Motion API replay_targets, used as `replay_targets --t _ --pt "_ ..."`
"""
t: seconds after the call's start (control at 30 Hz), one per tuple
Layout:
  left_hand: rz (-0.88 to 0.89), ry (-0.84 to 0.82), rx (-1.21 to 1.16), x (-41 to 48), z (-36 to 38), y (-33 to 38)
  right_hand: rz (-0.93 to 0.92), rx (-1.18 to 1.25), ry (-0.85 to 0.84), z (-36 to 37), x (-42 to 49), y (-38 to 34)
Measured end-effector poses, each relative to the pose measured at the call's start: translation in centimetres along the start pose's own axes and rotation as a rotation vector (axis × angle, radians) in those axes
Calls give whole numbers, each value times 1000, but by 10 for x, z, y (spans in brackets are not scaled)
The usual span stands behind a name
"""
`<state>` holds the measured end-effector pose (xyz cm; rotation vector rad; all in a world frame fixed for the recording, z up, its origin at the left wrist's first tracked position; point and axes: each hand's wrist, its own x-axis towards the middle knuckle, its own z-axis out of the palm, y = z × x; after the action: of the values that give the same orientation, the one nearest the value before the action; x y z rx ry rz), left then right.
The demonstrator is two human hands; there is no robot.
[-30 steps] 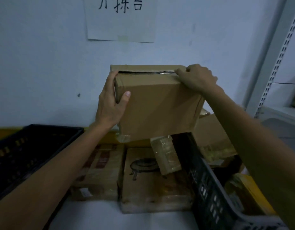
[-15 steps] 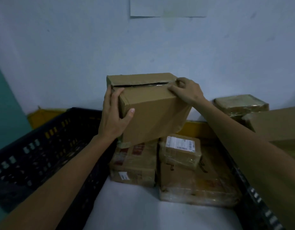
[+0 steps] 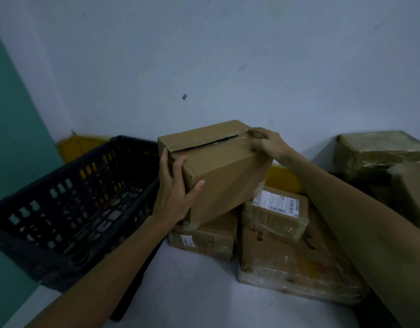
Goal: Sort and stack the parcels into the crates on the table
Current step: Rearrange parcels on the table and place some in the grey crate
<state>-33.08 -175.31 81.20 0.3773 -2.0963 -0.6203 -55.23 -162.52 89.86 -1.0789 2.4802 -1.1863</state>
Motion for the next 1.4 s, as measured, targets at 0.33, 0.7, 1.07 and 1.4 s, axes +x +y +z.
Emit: replay_targets --t 0.33,0.7,1.07,1.4 --pt "96 79 569 -14 19 -20 -96 119 -59 3 34 -1" --pt "286 130 682 -42 45 -23 -187 67 -134 21 49 10" --pt "113 43 962 -13 53 -1 11 -226 -37 71 40 46" --pt "507 -186 577 -23 107 36 304 -372 -193 8 -29 167"
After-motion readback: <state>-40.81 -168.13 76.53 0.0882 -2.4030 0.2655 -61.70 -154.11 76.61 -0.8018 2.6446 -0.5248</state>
